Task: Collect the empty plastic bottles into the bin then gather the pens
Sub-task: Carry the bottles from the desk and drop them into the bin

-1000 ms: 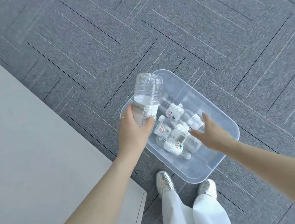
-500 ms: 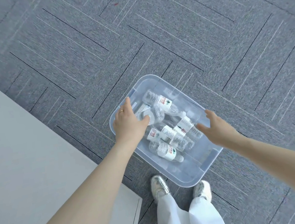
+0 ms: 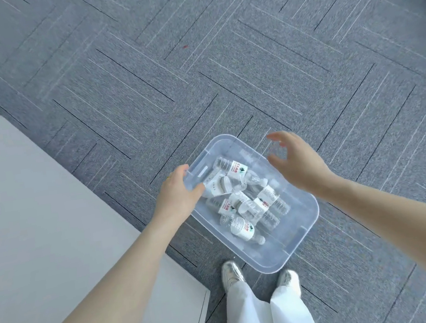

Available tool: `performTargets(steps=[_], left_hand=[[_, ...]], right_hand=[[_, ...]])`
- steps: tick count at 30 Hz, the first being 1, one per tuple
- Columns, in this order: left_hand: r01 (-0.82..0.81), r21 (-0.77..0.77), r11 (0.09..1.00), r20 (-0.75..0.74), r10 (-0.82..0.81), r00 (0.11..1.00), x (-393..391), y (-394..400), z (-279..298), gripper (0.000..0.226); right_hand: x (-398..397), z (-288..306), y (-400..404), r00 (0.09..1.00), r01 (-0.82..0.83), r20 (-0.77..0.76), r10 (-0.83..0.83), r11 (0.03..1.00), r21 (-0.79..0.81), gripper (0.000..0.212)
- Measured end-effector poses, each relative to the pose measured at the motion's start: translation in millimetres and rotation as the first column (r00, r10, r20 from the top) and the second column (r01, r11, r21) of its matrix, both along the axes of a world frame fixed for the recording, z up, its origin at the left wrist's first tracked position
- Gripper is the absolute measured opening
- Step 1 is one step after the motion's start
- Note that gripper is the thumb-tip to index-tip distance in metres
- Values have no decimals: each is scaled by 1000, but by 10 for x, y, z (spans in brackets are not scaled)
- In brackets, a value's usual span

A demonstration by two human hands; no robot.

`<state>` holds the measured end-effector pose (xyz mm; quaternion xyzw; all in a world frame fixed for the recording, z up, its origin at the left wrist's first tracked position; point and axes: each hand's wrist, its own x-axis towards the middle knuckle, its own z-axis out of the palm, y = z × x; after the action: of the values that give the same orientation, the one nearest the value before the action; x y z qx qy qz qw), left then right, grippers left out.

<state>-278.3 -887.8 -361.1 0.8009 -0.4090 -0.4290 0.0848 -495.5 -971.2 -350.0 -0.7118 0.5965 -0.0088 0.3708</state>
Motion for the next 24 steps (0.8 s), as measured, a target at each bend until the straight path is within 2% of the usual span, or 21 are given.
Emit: performTargets(steps=[4, 8, 11, 14, 17, 24], left_hand=[[-79, -67, 995, -47, 76, 996, 141, -113, 609, 54], [-104, -236, 966, -51, 95, 994, 223, -215, 1464, 50], [-65, -377, 924, 10, 75, 997, 240, -157, 2172, 49], [-79, -474, 877, 55, 119, 991, 272, 37, 2806, 49], [-176, -461, 870, 34, 216, 976, 333, 265, 3197, 46], [-353, -545, 760, 106, 480, 871, 346, 1418, 4287, 47]], right_hand=[[154, 739, -217, 994, -112, 0, 113, 979, -170, 43], [302, 1577, -391, 940, -337, -157, 303, 891, -302, 42], [406, 2215, -439, 900, -431, -234, 368, 836, -341, 42], [493, 2807, -384, 880, -473, -245, 407, 801, -367, 43], [553, 3220, -307, 857, -514, -243, 454, 783, -350, 44], [763, 4279, 287, 749, -633, -147, 646, 633, -447, 45]])
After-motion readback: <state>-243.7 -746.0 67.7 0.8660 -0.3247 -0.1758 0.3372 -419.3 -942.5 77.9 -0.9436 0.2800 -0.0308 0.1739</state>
